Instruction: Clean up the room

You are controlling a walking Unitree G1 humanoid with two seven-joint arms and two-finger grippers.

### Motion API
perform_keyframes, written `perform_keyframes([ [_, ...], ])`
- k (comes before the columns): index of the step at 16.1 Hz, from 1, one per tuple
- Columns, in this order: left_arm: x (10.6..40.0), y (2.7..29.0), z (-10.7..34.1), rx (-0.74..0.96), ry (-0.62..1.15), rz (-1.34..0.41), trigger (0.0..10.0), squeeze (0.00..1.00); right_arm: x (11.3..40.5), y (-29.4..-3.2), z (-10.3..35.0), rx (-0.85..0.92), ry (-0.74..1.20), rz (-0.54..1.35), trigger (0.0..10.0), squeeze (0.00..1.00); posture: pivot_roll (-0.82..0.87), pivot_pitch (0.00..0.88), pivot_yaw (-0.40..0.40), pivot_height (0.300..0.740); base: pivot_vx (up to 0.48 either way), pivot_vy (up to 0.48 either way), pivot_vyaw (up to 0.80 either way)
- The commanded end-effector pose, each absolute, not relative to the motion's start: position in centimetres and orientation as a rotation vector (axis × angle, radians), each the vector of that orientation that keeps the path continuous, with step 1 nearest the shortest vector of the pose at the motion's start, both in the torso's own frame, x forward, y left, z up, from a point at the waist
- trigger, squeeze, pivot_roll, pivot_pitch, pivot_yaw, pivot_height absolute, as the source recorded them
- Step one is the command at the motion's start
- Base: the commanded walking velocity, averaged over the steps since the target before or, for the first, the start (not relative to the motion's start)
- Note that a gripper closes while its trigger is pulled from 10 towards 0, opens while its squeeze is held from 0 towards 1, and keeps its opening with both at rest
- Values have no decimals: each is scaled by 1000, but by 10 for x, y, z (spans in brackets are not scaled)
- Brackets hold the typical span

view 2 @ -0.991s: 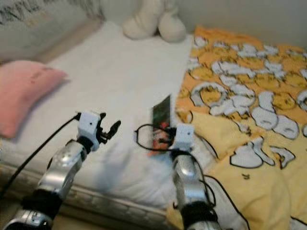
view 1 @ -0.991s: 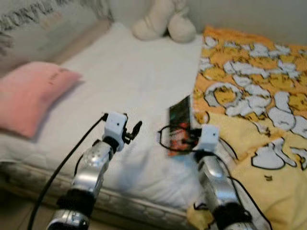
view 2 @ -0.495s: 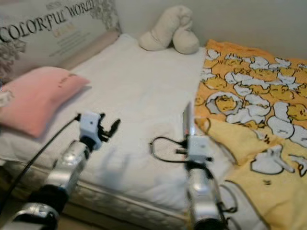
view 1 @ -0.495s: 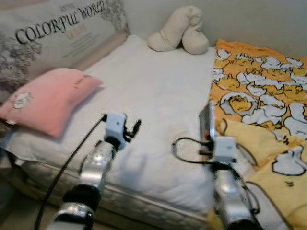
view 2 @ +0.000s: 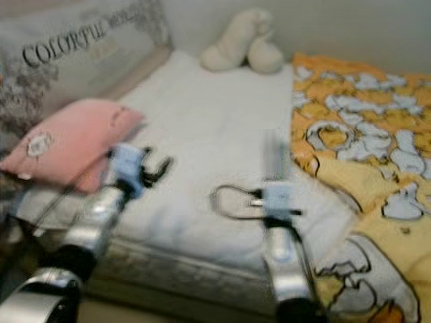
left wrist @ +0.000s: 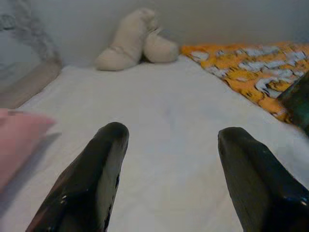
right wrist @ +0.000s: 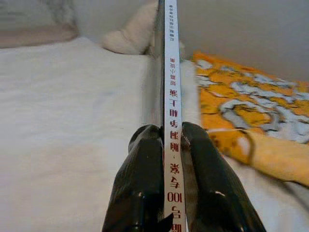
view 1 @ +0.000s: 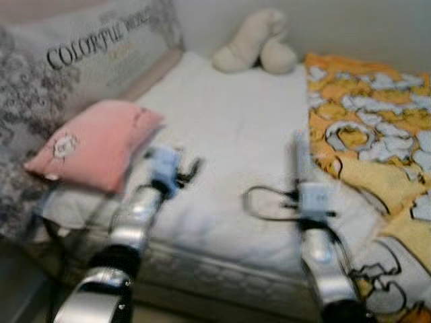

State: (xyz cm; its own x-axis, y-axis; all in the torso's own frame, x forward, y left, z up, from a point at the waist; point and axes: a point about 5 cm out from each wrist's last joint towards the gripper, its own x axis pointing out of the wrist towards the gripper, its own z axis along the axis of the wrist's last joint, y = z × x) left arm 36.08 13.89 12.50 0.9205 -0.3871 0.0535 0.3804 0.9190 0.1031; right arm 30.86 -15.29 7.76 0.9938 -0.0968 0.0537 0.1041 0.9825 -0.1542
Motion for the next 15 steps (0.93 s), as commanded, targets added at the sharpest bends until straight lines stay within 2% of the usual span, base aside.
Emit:
perform_keyframes([
  [1, 359, 130, 119, 72, -61, -411, 10000, 0, 309, -163, 84, -157, -78, -135, 0, 0, 74, 0, 26, 740, 0, 476, 0],
  [3, 357, 138, 112, 49, -43, -353, 10000, 0, 300, -171, 77, -59, -60, -177, 0, 0, 62, 0, 26, 740, 0, 476, 0],
  [6, 353, 147, 100, -35, 17, -292, 10000, 0, 287, -186, 71, -45, -58, -223, 0, 0, 59, 0, 23, 740, 0, 476, 0],
  [9, 353, 138, 101, 2, 14, -343, 10000, 0, 283, -190, 65, -79, -41, -221, 0, 0, 72, 0, 17, 740, 0, 476, 0],
  [10, 353, 139, 100, 123, 17, -317, 10000, 0, 284, -187, 65, -75, -33, -204, 0, 0, 78, 0, 16, 740, 0, 454, 0],
  [11, 353, 140, 99, 187, 13, -302, 10000, 0, 284, -186, 65, -74, -32, -197, 0, 0, 78, 0, 16, 740, 0, 0, 0],
  [12, 354, 141, 100, 120, 4, -277, 10000, 0, 290, -179, 68, -72, -40, -162, 0, 0, 83, 0, 13, 740, 0, 0, 0],
  [15, 357, 153, 104, 8, 3, -160, 10000, 0, 300, -170, 78, -68, -69, -115, 0, 0, 96, 0, -1, 740, 480, 0, 0],
])
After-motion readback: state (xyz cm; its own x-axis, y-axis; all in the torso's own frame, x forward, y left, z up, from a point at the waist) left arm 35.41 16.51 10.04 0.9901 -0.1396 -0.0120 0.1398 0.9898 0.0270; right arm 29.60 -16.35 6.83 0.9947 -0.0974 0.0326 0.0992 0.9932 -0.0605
